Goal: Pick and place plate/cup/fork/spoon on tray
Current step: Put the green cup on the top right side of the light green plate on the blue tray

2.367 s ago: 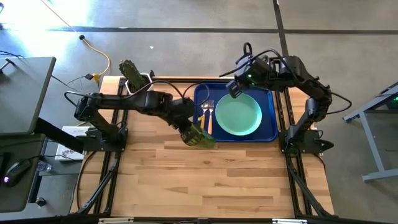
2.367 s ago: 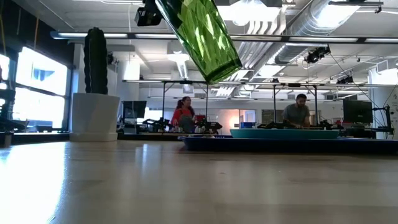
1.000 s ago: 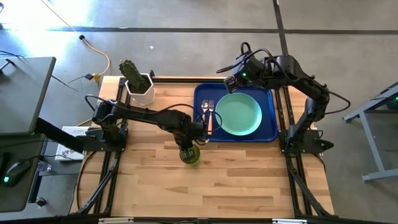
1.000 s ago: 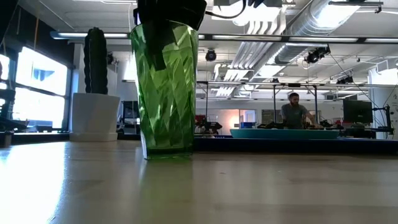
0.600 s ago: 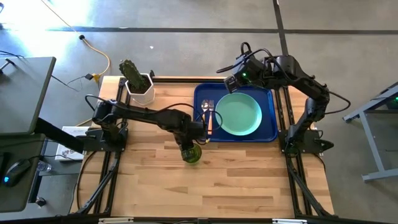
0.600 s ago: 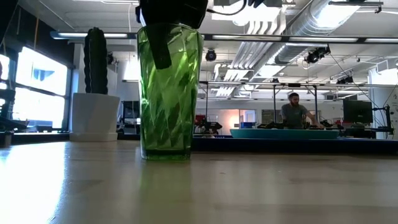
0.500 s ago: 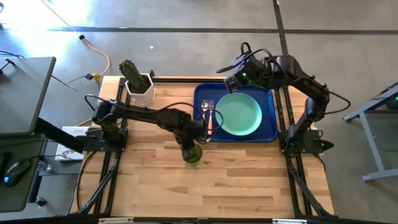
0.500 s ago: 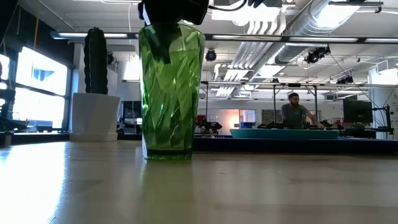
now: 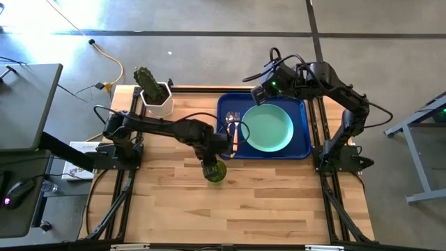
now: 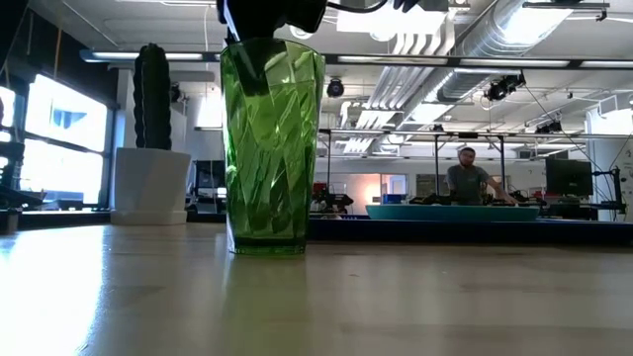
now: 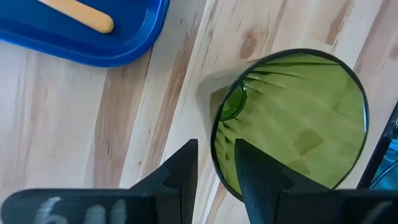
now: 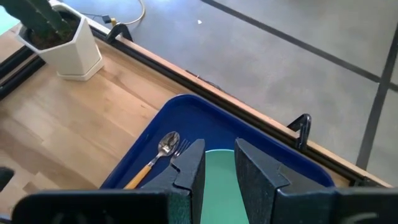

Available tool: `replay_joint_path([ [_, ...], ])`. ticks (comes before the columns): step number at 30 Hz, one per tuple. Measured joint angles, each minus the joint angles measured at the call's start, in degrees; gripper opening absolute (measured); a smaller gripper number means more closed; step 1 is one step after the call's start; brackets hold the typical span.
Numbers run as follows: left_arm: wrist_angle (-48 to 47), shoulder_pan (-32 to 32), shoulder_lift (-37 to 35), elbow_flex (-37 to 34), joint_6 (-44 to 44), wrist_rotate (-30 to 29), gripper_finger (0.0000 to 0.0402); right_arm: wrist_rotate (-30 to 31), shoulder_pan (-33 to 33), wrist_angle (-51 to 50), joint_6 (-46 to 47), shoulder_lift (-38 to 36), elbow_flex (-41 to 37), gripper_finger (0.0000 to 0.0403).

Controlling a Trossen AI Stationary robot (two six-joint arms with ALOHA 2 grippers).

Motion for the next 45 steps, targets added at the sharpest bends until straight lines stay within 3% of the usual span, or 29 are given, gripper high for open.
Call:
replay_joint_path([
  [15,-1.21,1.44,-3.7,0.0,0.6,0.48,0.0097,-0.76,0.07,0.0,0.68,0.0,0.02,0.0079],
  [22,-4.3,1.5,-7.37,0.0,2.14,0.32,0.0097,-7.16,0.07,0.04,1.66,-0.02,0.02,0.0079],
  [38,-7.27,1.47,-19.15,0.0,2.61,-12.98,0.0096,-7.89,6.09,3.9,-0.45,-0.02,0.02,0.0079],
  [45,-7.21,1.47,-24.62,0.0,1.53,-15.23,0.0097,-10.06,7.96,7.44,-0.47,-0.02,0.02,0.0079],
])
